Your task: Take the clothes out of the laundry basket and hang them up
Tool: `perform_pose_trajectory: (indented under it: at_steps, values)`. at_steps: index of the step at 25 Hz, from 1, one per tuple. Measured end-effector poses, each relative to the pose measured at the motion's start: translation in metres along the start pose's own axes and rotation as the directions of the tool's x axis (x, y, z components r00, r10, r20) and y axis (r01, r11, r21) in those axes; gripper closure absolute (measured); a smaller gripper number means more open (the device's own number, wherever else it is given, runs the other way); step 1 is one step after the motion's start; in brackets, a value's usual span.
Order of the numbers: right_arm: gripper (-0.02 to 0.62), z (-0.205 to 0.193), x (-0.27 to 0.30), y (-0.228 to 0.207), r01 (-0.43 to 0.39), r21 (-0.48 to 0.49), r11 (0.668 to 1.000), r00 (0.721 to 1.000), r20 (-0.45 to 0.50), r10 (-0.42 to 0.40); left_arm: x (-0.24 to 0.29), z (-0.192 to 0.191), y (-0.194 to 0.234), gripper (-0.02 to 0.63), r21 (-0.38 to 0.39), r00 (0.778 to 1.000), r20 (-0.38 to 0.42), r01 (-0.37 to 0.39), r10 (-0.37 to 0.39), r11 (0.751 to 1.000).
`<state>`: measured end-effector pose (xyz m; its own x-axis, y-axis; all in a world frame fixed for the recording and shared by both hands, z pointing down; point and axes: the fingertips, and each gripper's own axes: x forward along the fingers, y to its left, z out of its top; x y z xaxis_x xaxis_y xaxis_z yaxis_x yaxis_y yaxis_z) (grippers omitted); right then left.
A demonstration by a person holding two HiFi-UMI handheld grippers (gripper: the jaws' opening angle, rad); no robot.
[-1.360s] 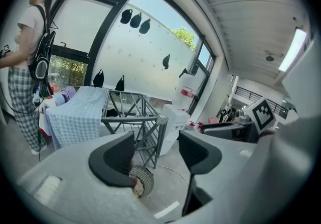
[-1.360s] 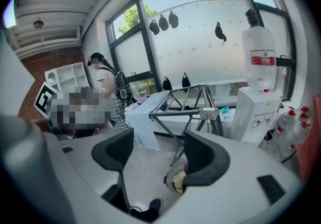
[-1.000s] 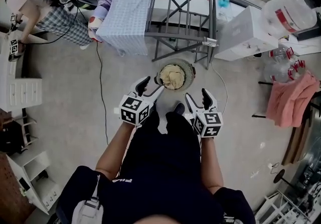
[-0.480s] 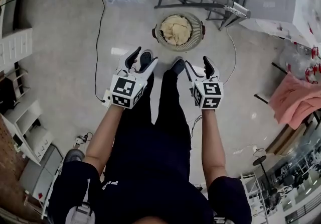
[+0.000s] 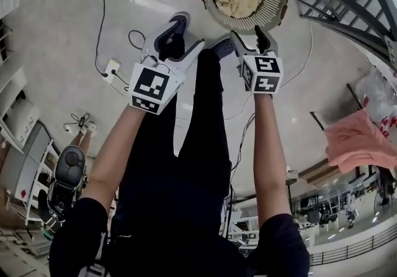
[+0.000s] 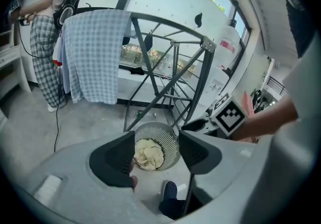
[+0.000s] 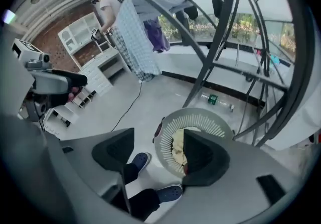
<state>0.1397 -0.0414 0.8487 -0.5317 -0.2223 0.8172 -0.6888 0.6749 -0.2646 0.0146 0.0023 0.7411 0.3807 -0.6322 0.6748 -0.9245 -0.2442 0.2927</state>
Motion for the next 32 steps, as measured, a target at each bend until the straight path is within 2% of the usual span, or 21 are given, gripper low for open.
perform_pose_trajectory:
  at_steps: [5,9,12,15,18,22,27,29,32]
  values:
    - [0.293,-0.048,0.089,-0.012,-0.043,-0.13,0.991,0.991,-0.135,0.025,0.027,-0.042,0.013,0.332,-0.055,1.0,0.01,0.005,-0.005,0.998]
    - [0.299,-0.08,0.158,-0.033,-0.065,-0.181,0.981,0.98,-0.199,0.028,0.052,-0.068,0.025,0.333,-0.052,1.0,0.026,0.008,-0.007,0.999]
    - [0.304,-0.099,0.208,-0.047,-0.083,-0.18,0.98,0.971,-0.234,0.04,0.071,-0.082,0.033,0.333,-0.01,0.999,0.037,0.037,-0.037,0.999]
    - [0.311,-0.123,0.254,-0.057,-0.128,-0.245,0.961,0.954,-0.295,0.052,0.086,-0.094,0.045,0.333,0.006,0.998,0.054,0.036,-0.036,0.999]
    - [0.33,-0.149,0.294,-0.069,-0.137,-0.292,0.946,0.939,-0.343,0.03,0.097,-0.103,0.059,0.332,0.007,0.997,0.073,0.032,-0.032,0.999]
    - [0.343,-0.179,0.333,-0.081,-0.146,-0.324,0.934,0.913,-0.408,0.001,0.104,-0.115,0.077,0.331,-0.007,0.995,0.101,0.014,-0.013,1.0]
    - [0.359,-0.201,0.366,-0.092,-0.135,-0.312,0.941,0.893,-0.45,-0.021,0.116,-0.128,0.085,0.332,0.024,0.995,0.092,0.045,-0.047,0.999]
    - [0.408,-0.209,0.376,-0.098,-0.121,-0.336,0.934,0.888,-0.458,-0.05,0.119,-0.131,0.09,0.331,0.017,0.994,0.096,0.045,-0.047,0.999]
    - [0.41,-0.229,0.386,-0.103,-0.123,-0.339,0.933,0.856,-0.512,-0.074,0.118,-0.13,0.095,0.331,-0.001,0.994,0.105,0.041,-0.041,0.999]
